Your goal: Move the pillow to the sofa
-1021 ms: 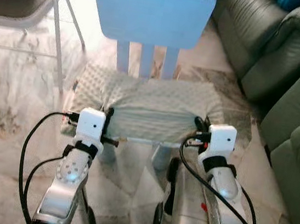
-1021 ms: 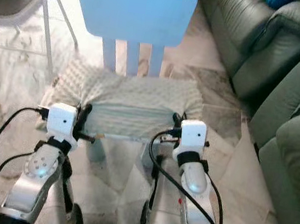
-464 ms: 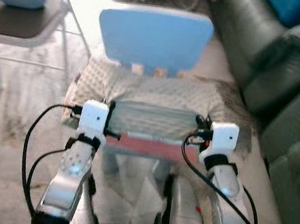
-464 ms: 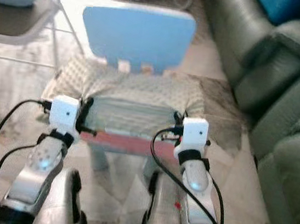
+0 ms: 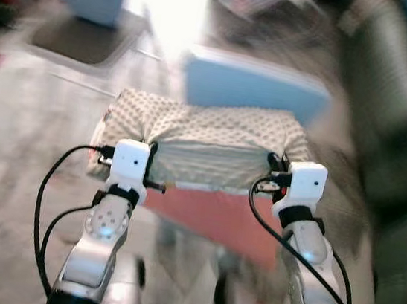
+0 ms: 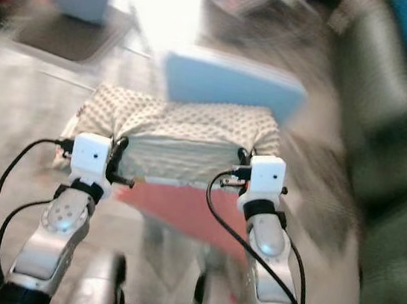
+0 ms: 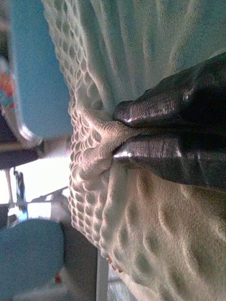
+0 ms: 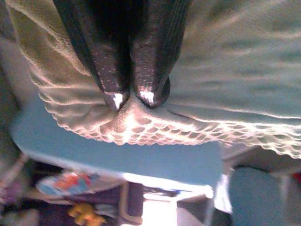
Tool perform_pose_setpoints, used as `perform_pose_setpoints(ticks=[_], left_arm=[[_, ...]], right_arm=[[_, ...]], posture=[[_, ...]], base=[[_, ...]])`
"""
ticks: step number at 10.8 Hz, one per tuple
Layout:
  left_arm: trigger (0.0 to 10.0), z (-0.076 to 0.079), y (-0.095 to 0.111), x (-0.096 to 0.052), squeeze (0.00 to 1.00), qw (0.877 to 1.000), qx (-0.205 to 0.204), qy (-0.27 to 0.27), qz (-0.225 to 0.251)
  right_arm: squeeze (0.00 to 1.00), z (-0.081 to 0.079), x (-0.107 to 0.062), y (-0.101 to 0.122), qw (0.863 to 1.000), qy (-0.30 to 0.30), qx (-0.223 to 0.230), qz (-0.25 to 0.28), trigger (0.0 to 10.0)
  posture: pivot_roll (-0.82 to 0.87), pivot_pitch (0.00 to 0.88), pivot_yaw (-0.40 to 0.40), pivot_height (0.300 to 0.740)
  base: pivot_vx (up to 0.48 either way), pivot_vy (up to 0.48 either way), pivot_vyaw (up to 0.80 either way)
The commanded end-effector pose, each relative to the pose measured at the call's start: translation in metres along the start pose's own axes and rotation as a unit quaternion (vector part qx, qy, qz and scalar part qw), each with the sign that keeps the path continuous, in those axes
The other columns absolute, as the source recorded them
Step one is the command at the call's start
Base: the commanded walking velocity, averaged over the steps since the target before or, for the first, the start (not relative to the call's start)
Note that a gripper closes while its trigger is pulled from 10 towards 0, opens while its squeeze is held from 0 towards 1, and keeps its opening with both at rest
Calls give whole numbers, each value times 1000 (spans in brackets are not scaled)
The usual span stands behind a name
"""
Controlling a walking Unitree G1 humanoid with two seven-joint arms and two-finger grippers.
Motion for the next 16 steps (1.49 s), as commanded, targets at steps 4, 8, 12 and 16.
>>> perform_pose_setpoints(ticks=[4,8,12,16], left_arm=[[10000,-19,-2,-1,0,999,2,34,-12],[10000,-13,-2,2,0,999,-23,19,-18],[10000,-9,-4,1,0,999,-31,13,-24],[10000,-9,-6,1,0,999,-35,11,-31]], right_arm=[[0,23,-9,3,998,-57,-4,-1,10000],[0,20,-9,1,999,-51,-1,-12,10000],[0,24,-7,1,998,-58,-6,-18,10000],[0,26,-10,-1,998,-63,-7,-26,10000]], posture=[[-28,104,-19,740],[-23,94,-35,740],[-32,98,-34,740],[-40,106,-33,740]], base=[[0,0,0],[0,0,-103],[-135,0,0],[-288,0,0]])
Point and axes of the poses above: a point about 5 cm out from each wrist's last joint towards the gripper, its own x axis pointing out of the wrist towards the gripper, its own y axis along the axis of the wrist's last joint, z = x × y, the point moved 1 cm from there along x, pointing out of the wrist towards the gripper, and after that the axes turned 5 degrees about -x, right-handed, at the moved point
